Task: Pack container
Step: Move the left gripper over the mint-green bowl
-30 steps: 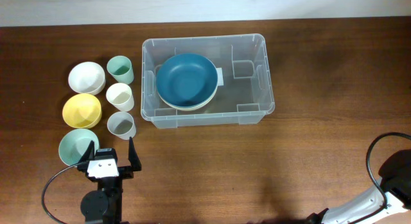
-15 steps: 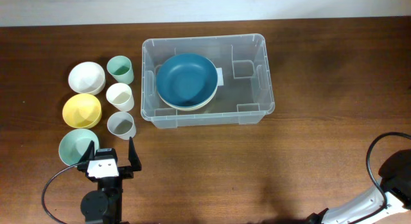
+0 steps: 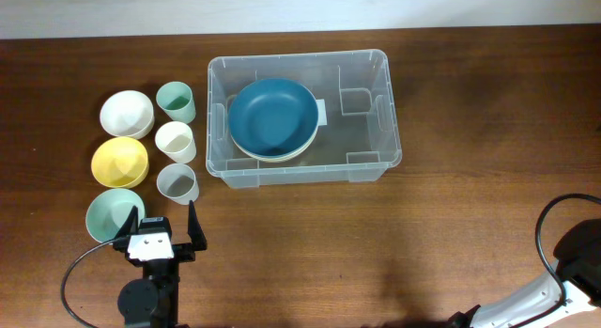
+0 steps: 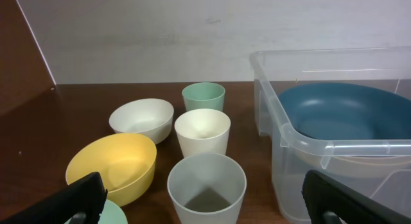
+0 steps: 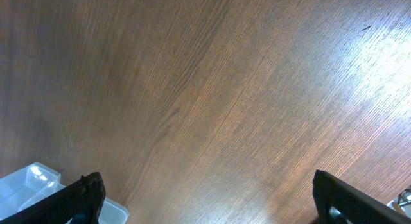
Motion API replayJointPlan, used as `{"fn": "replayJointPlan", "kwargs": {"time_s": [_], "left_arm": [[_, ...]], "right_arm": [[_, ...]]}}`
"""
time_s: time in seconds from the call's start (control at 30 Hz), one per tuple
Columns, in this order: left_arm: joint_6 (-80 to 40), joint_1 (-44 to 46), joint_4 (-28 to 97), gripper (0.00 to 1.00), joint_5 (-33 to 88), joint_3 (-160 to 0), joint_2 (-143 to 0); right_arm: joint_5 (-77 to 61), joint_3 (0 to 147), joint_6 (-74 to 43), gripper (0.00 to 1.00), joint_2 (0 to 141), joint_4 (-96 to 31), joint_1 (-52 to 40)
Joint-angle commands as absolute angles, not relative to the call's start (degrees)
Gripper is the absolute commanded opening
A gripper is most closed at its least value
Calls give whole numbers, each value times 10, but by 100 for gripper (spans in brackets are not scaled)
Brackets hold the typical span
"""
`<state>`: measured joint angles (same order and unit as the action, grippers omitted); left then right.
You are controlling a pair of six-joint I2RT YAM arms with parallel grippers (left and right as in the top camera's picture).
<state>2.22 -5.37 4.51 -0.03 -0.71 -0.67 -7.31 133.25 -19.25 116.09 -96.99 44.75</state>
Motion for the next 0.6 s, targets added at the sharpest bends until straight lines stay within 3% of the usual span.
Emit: {"fn": "replayJointPlan", "kwargs": {"time_s": [0.0, 0.17, 0.43, 0.57], "left_arm": [[31, -54, 48, 100, 2, -5, -3], [31, -54, 41, 100, 1, -5, -3], [49, -54, -82, 100, 66, -16, -3], [122, -54, -34, 100, 18, -84, -23]], "right_arm": [[-68, 1330, -187, 99, 1155, -971, 446], [-68, 1330, -187, 99, 1155, -971, 446], [-68, 1330, -187, 99, 1155, -971, 446], [-68, 1330, -187, 99, 1155, -971, 446]]}}
